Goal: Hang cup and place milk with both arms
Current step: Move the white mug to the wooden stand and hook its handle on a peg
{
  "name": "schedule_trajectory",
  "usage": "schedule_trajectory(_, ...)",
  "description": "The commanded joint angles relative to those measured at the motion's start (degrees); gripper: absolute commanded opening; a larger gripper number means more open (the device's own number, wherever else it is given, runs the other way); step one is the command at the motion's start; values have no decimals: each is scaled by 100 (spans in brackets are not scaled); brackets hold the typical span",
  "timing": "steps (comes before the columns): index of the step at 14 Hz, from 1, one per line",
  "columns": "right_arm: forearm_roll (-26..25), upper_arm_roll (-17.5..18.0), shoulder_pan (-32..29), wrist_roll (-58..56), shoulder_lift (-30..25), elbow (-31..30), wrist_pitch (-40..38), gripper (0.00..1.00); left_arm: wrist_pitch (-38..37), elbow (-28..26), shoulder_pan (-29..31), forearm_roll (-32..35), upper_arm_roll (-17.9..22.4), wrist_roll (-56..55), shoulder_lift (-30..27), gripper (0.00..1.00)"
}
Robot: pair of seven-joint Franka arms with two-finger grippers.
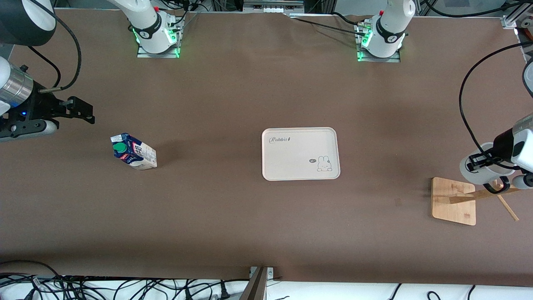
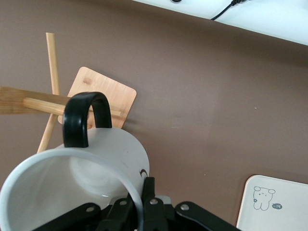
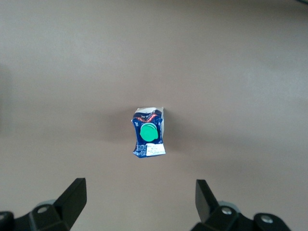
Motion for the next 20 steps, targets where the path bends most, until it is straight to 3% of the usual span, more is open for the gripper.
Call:
schedule_trajectory(1,-35,-15,-9,28,-6,241,-145,100,-108,102,115,-92,-40,170,73,0)
schedule_trajectory(6,-8,55,18,-7,-383,-65,-813,100,-99,93,492,-311,-49,381,223,0)
schedule_trajectory(8,-52,55,18,-7,-620,-399,-751,100,-99,84,528,-303,-40,530,249,8)
schedule_trajectory(9,-61,55,18,-24,-743,-584,-603,100,-99,84,581,-312,-40,635,293,30)
schedule_trajectory(10,-87,46,18,-33,-901,-812,-454,100,-90,75,625,-338,-49,697,302,99)
schedule_trajectory(14,-262,98,-26,-51,-1087,-1104,-233,100,-116,93,546,-338,-171,706,206,100)
schedule_trajectory(18,-377,1187,-1000,-51,-1061,-1069,-162,100,-247,84,537,-58,-724,689,-23,100)
schedule_trajectory(20,-368,1241,-1072,-51,-1052,-1043,-162,100,-520,110,537,485,-988,698,-84,100)
